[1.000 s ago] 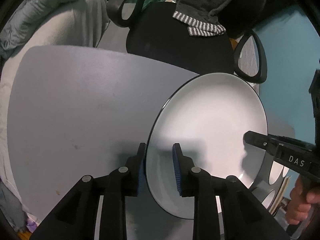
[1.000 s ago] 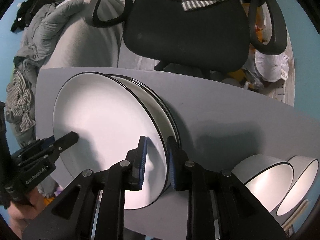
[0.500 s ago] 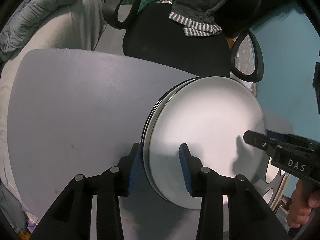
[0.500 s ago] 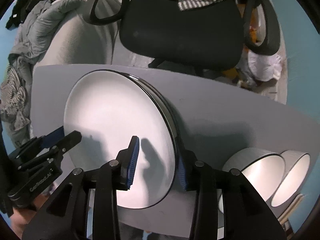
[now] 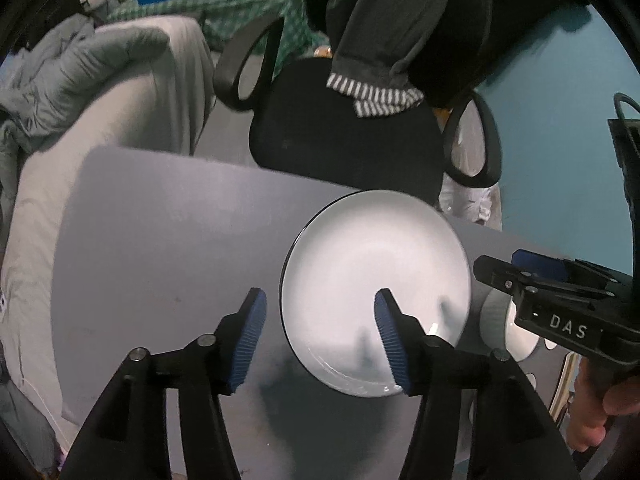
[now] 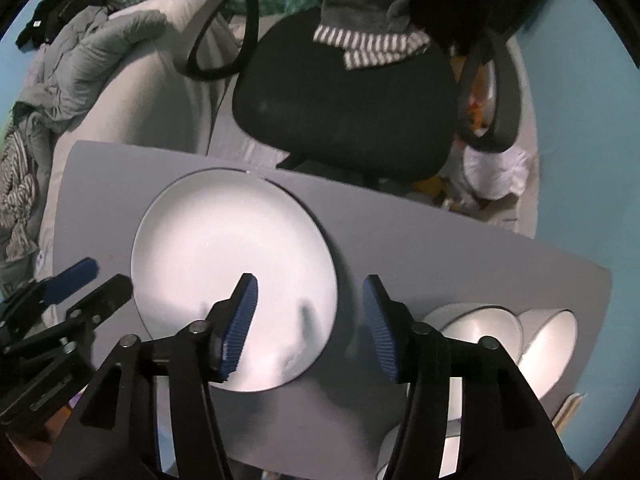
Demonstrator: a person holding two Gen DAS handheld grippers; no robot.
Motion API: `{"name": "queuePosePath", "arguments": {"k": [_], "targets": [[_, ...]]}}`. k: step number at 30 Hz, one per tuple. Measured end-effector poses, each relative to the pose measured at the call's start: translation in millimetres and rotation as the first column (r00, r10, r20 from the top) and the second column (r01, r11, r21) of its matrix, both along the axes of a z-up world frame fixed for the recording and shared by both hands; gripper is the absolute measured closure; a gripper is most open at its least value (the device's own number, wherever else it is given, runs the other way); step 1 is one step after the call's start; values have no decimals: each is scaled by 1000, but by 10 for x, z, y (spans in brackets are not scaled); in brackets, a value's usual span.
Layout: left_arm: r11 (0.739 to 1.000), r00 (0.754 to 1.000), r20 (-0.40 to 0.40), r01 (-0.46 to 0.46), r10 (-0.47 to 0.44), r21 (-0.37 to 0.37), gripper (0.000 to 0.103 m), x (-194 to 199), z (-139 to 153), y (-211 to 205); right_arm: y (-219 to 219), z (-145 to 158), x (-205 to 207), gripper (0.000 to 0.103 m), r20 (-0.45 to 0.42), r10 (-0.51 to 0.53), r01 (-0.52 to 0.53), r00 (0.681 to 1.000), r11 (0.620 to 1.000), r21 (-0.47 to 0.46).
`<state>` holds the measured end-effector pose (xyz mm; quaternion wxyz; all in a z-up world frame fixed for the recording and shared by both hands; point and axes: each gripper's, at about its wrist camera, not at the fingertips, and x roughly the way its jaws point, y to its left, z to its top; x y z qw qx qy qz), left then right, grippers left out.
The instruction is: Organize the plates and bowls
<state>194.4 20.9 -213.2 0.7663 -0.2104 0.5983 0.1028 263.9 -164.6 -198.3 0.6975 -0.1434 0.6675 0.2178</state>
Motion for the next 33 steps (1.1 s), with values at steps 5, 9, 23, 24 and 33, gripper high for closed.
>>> {"name": "queuePosePath", "arguments": {"k": [5, 9, 23, 24, 33], "targets": [[999, 996, 77, 36, -37, 9, 38, -102, 343, -95, -103, 279, -50, 40, 63, -25, 23, 998, 999, 24], [997, 990, 118, 68, -71, 34, 38, -136, 558, -180, -224, 546, -76, 38, 121, -63, 58, 991, 997, 46], [985, 959, 236, 139, -159, 101, 29, -403, 1229, -281, -460, 1383, -387, 37, 281, -145, 121, 949, 987, 102], [984, 957, 239, 141, -163, 108, 28, -423, 1269, -277, -473, 1445, -420, 37, 293, -150, 123, 944, 987, 107], [973, 942, 272, 156, -199, 173, 22, -681, 1546, -260, -588, 1810, -661, 36, 365, -193, 150, 911, 978, 145]]}}
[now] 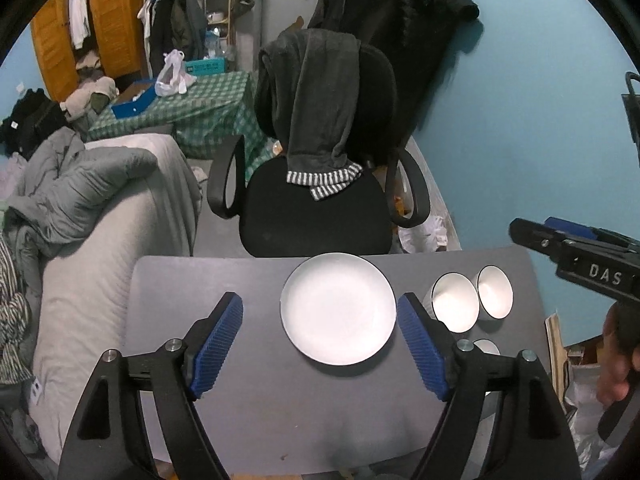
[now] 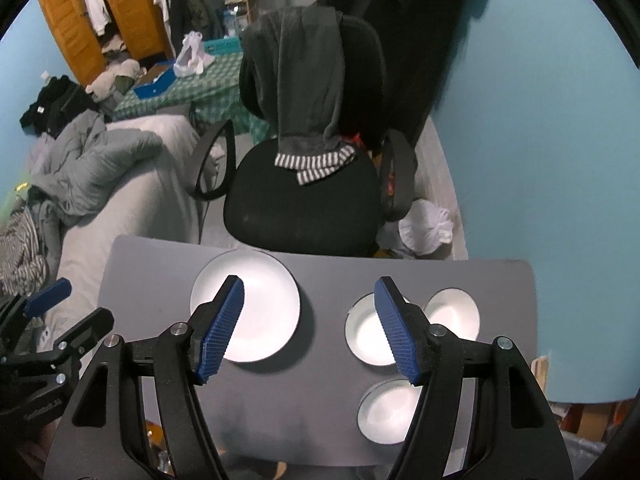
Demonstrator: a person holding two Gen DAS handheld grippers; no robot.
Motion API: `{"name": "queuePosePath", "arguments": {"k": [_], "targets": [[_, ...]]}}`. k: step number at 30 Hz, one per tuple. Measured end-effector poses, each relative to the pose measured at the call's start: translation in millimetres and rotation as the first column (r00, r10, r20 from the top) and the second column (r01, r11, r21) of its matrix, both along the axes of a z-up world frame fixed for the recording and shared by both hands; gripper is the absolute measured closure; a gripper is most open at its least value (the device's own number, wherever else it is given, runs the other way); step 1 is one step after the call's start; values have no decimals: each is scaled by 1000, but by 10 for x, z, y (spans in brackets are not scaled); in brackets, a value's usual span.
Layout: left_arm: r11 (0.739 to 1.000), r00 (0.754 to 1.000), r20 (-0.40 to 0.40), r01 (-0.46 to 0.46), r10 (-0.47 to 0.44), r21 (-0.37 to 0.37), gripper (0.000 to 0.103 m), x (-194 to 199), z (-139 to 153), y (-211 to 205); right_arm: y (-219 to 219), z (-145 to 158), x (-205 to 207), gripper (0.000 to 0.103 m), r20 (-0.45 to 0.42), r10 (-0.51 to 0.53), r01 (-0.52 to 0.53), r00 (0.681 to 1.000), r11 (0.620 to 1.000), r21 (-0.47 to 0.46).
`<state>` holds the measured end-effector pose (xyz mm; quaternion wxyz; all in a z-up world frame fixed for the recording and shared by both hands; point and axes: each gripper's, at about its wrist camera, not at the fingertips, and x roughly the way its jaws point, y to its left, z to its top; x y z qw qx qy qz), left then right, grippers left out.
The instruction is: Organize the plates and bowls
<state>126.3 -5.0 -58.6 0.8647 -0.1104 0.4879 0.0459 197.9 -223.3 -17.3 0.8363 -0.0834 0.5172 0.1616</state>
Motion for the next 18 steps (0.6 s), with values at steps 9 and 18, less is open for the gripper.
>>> {"name": "queuePosePath", "arguments": {"k": [9, 18], "targets": [[1000, 999, 39, -6, 5, 11, 17, -255, 199, 5, -102, 213, -270, 35, 57, -35, 34, 998, 999, 15], [1000, 997, 77, 29, -28, -9, 17, -436, 323, -52, -179, 309, -492, 35, 66, -90, 88, 994, 996, 32]]}}
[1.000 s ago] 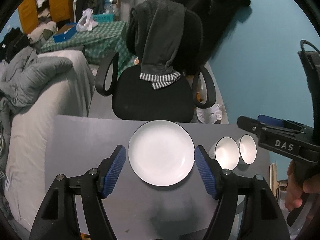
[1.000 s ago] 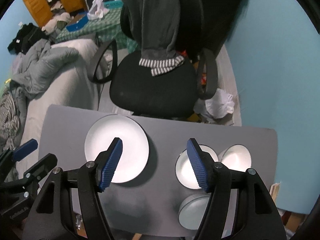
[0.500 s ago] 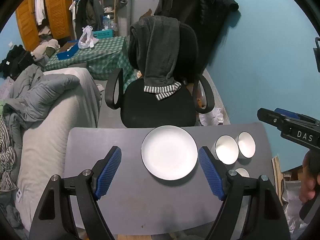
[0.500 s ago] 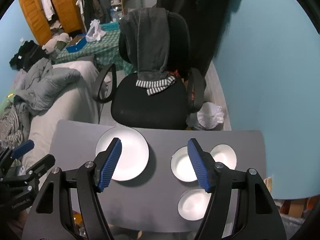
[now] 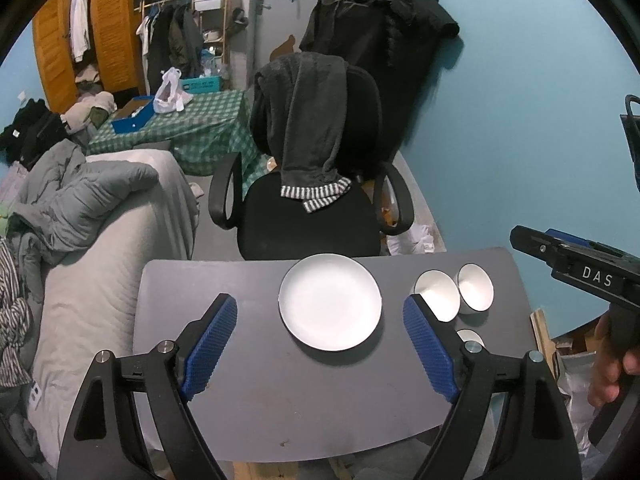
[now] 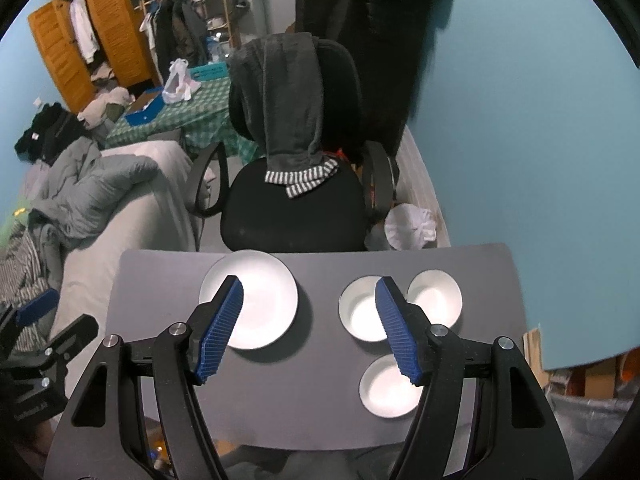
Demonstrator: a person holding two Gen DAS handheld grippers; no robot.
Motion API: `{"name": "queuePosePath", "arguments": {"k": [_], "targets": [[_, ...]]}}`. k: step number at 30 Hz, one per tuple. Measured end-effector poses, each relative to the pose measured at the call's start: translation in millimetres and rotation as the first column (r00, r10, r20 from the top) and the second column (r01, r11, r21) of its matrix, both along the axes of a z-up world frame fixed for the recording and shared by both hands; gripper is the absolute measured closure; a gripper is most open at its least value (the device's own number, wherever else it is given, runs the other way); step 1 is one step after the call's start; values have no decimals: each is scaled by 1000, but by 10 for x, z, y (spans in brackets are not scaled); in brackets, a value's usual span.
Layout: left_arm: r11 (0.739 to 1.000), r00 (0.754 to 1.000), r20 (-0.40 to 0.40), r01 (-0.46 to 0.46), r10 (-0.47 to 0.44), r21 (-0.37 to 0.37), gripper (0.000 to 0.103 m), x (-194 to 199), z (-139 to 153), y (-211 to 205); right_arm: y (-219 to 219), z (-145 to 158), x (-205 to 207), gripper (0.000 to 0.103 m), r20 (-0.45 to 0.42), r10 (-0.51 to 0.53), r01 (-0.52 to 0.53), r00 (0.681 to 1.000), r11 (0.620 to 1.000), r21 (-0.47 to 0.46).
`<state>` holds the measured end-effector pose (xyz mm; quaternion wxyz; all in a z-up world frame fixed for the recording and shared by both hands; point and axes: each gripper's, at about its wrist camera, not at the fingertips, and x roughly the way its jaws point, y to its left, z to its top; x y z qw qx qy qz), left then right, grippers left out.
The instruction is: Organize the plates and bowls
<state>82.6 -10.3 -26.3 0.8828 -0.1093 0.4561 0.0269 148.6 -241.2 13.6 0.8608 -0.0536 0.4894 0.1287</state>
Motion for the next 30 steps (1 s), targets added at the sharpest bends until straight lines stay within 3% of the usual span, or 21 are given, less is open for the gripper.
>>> {"name": "queuePosePath", "arguments": {"k": [17, 30], "targets": [[991, 991, 31, 129, -128, -32, 17, -102, 113, -275, -345, 91, -397, 35, 26, -135, 135, 991, 991, 12], [966, 967, 37, 253, -251, -56, 17, -59, 172, -597, -731, 133, -622, 35, 32, -263, 262, 964, 965, 26]]}}
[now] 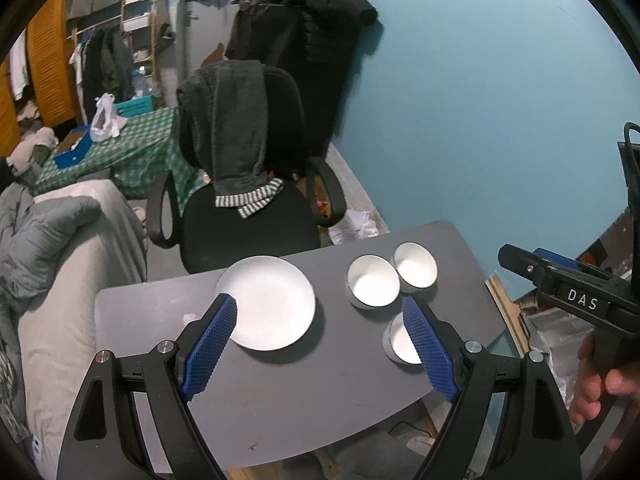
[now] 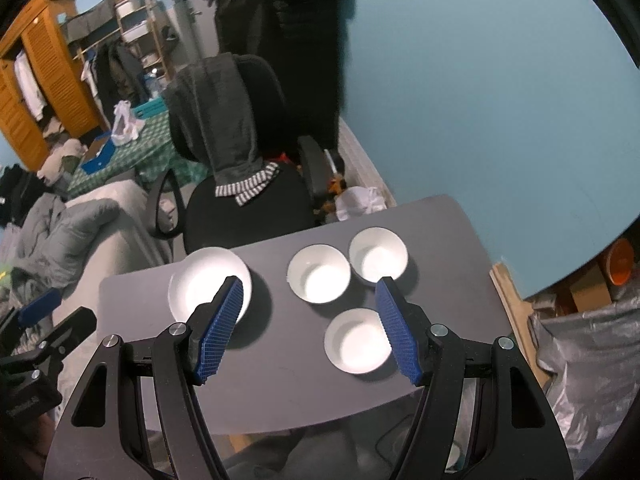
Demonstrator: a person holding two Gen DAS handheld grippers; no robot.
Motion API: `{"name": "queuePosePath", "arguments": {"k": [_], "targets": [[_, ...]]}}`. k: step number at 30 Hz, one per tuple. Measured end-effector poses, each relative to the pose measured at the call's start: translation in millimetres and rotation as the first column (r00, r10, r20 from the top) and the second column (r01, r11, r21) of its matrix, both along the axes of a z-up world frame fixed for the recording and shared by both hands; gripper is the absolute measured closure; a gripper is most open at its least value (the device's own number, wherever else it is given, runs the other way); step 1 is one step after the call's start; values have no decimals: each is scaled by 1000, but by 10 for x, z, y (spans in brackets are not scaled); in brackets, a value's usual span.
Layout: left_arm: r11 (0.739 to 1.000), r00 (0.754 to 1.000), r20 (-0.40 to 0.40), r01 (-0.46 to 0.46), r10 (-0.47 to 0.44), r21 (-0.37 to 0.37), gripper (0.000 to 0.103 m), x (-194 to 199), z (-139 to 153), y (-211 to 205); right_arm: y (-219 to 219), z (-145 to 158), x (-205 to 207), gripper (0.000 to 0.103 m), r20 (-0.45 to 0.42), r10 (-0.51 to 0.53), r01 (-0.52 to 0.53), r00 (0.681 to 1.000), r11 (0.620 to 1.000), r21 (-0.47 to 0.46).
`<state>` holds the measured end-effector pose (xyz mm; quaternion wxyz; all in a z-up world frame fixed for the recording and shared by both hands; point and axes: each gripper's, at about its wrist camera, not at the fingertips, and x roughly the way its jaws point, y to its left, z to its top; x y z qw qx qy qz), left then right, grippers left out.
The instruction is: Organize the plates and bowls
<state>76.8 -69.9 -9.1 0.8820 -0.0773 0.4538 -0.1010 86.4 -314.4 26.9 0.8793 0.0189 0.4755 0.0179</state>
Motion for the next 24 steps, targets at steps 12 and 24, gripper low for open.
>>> {"name": "queuePosePath", "arguments": {"k": [12, 24], "targets": [[993, 993, -17, 120, -120, -14, 17, 125, -42, -361, -320, -19, -116, 35, -11, -115, 115, 993, 993, 12], [975, 975, -43, 217, -219, -39, 17, 288, -90, -653, -612, -71, -139, 35, -34, -218, 218, 975, 976, 4]]}}
